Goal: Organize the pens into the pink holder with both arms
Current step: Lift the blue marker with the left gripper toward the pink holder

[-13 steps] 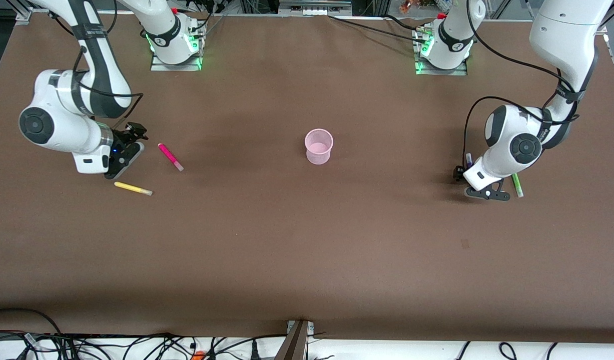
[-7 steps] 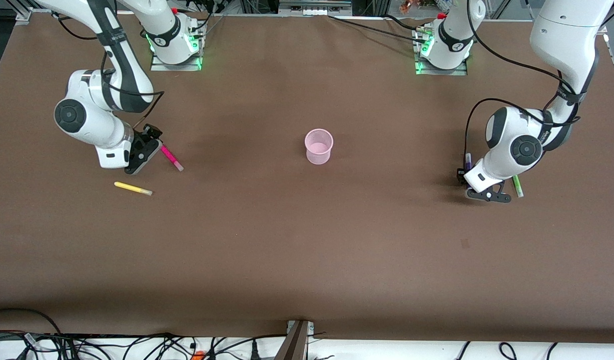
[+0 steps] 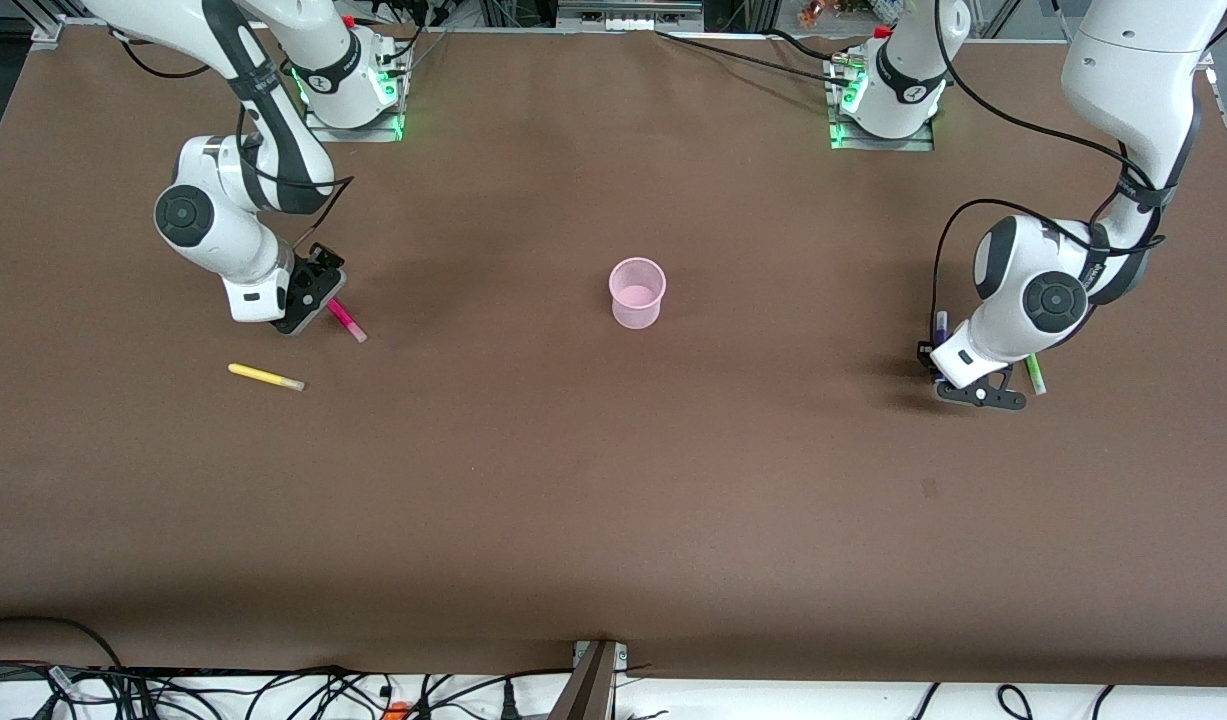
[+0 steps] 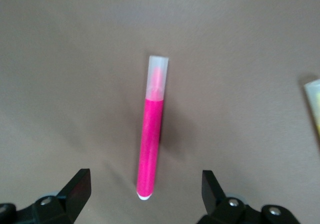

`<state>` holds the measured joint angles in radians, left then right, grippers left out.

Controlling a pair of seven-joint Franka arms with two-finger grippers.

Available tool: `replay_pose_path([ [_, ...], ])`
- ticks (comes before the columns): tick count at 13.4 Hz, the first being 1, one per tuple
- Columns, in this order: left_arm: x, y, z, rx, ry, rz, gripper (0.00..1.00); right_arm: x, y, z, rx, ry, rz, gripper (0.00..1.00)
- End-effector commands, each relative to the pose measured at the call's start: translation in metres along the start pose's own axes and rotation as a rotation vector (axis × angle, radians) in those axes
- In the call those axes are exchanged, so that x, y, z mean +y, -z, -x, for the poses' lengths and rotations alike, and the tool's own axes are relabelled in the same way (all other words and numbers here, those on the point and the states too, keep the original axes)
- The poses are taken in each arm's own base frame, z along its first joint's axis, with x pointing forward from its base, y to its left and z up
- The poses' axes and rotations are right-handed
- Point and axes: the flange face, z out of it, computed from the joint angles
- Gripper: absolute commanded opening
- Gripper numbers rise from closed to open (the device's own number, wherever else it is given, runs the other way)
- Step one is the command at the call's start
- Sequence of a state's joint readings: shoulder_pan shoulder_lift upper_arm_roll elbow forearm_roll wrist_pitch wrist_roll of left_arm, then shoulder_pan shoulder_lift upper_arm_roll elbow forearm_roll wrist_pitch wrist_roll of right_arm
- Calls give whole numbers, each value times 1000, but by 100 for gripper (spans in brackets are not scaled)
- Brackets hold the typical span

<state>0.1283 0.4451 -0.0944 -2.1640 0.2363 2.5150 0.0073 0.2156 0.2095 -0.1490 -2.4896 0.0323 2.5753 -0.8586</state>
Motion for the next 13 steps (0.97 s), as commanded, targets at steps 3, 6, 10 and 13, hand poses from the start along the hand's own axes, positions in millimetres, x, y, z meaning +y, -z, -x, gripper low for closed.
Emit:
replay_pose_path([
  [3,11,40,-13,-2,-58,-28,0,-6,-12,6,-5,14,-6,70],
  [6,68,84,-29,66,-189,-7,0,-3,-17,4,10,22,18,70],
  [10,170,148,-48,124,-279,123,0,-3,-21,4,9,22,19,59],
  [13,242,190,-52,94,-288,319,0,-4,-19,3,11,35,21,25],
])
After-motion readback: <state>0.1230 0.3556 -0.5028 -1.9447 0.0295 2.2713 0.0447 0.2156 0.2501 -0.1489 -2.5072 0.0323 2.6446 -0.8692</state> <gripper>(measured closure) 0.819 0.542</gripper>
